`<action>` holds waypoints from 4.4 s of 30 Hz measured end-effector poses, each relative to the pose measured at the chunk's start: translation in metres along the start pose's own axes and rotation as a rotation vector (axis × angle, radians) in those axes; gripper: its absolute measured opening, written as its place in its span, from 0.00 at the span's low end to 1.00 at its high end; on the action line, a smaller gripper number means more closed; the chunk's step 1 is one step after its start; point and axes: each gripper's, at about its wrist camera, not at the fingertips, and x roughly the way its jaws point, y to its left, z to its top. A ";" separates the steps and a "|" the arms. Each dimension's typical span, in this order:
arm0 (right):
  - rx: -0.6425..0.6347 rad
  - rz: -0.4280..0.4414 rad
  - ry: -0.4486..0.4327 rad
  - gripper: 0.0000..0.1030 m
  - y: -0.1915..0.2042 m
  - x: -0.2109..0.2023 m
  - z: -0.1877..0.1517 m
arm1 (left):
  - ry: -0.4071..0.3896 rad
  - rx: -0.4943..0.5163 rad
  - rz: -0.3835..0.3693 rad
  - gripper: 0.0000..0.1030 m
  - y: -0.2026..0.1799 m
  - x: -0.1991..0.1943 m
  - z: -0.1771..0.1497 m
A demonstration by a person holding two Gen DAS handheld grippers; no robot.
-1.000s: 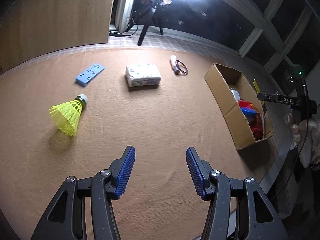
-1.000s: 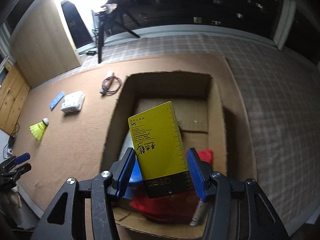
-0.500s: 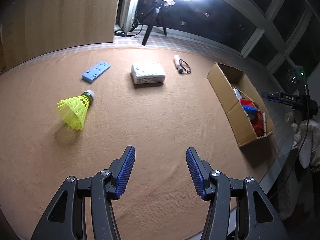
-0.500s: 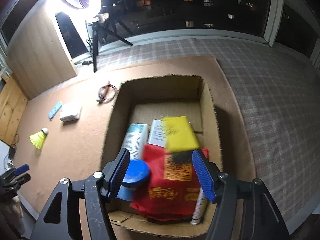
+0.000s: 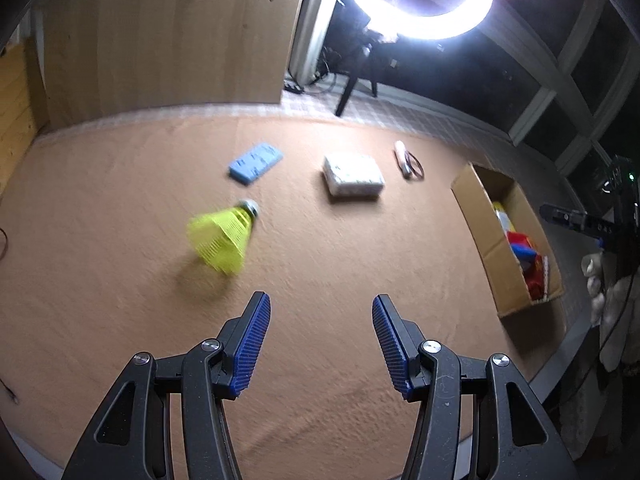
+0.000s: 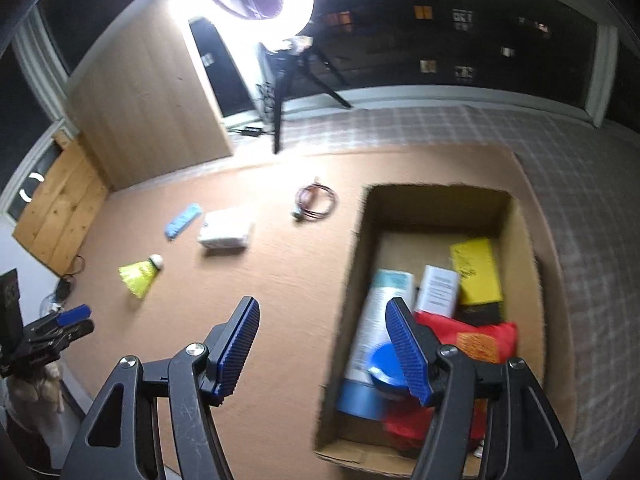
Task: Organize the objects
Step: 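Carry the yellow card with the right gripper and drop it into the box, then move both grippers back toward the white patterned tissue pack, then close the right gripper on the tissue pack while the left gripper also grips it, then carry the tissue pack over the box and open both grippers to drop it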
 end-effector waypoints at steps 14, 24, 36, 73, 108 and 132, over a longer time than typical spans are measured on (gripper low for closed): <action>-0.068 0.053 -0.056 0.60 0.062 -0.003 0.095 | -0.114 0.167 0.006 0.55 -0.033 -0.021 0.150; 0.037 0.108 0.073 0.60 0.071 0.094 0.102 | 0.019 0.096 -0.021 0.55 -0.032 0.091 0.170; 0.139 0.129 0.191 0.58 0.069 0.189 0.098 | 0.109 -0.044 -0.045 0.55 -0.009 0.175 0.146; 0.156 0.250 0.289 0.28 0.074 0.183 0.021 | 0.168 -0.008 -0.156 0.37 -0.058 0.164 0.070; 0.230 0.155 -0.021 0.28 -0.014 0.011 -0.031 | 0.031 0.197 -0.306 0.37 -0.220 0.082 0.039; 0.331 -0.010 -0.114 0.46 -0.119 -0.023 -0.023 | 0.069 0.346 -0.334 0.51 -0.333 0.134 0.052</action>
